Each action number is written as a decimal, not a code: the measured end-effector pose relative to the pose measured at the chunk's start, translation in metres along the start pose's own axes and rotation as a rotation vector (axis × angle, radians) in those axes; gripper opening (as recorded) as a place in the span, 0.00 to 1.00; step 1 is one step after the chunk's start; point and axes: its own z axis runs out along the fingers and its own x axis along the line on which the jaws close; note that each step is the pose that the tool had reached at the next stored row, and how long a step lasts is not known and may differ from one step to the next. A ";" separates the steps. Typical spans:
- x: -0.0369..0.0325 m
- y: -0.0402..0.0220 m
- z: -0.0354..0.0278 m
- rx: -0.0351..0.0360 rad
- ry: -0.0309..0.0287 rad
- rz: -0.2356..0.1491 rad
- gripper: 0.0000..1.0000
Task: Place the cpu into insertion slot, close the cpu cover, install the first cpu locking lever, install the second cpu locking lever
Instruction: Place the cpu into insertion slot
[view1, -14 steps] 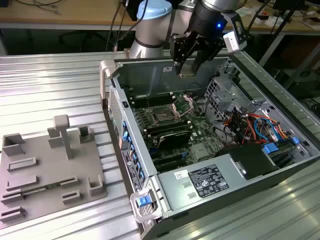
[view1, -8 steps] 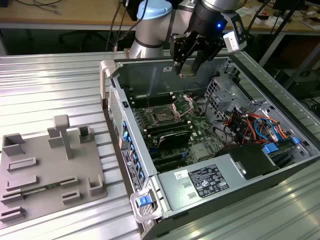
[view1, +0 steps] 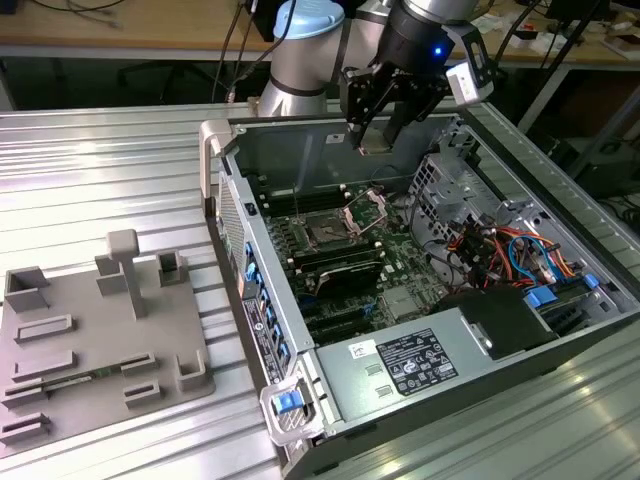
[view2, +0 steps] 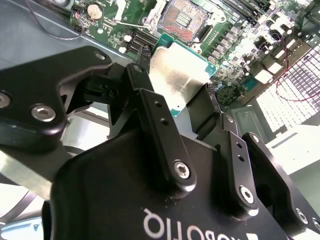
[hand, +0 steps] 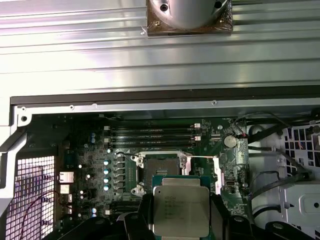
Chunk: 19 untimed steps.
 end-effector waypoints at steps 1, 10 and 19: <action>0.0010 -0.0001 0.0000 0.0000 -0.0001 0.001 0.55; 0.0046 -0.0005 0.0000 0.0000 -0.0002 0.003 0.55; 0.0046 -0.0006 0.0007 -0.0010 -0.0050 0.056 0.55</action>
